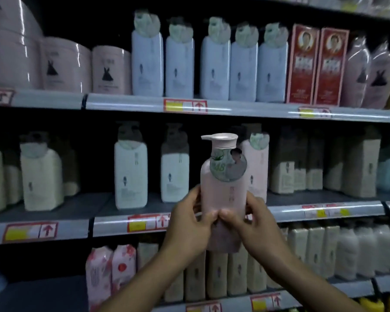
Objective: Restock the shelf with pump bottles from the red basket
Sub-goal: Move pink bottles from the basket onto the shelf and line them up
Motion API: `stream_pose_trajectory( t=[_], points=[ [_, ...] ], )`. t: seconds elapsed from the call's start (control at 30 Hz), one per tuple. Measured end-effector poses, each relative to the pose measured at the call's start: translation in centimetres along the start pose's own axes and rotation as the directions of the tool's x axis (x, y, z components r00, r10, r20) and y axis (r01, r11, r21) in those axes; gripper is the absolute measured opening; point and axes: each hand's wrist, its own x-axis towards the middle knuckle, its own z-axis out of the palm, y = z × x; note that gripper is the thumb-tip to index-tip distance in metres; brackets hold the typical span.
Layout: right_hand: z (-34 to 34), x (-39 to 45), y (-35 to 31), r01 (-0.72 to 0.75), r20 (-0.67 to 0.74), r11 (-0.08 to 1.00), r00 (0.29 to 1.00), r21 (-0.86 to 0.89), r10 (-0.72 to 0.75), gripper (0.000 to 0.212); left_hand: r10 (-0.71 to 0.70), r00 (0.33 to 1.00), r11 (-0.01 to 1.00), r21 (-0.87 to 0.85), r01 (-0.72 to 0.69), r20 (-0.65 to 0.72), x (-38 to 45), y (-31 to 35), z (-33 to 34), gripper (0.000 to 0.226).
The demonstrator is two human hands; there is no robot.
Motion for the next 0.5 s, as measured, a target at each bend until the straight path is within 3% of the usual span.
stream_pose_trajectory(
  t=[0.17,0.3,0.5],
  points=[
    [0.1,6.4,0.6,0.071,-0.059,0.995,0.995,-0.068,-0.075,0.038,0.077,0.993,0.997,0.031,-0.074,-0.086,6.5,-0.2,2.1,0.048],
    [1.0,9.5,1.6,0.074,-0.107,0.997,0.992,-0.004,-0.074,0.050,0.044,0.987,0.998,0.057,-0.035,-0.158,9.4,-1.2,3.7,0.050],
    [2.0,11.3,3.4,0.015,-0.118,0.999,0.993,-0.031,-0.019,0.048,-0.026,0.975,0.988,0.140,0.058,-0.220,11.5,-2.7,4.9,0.057]
  ],
)
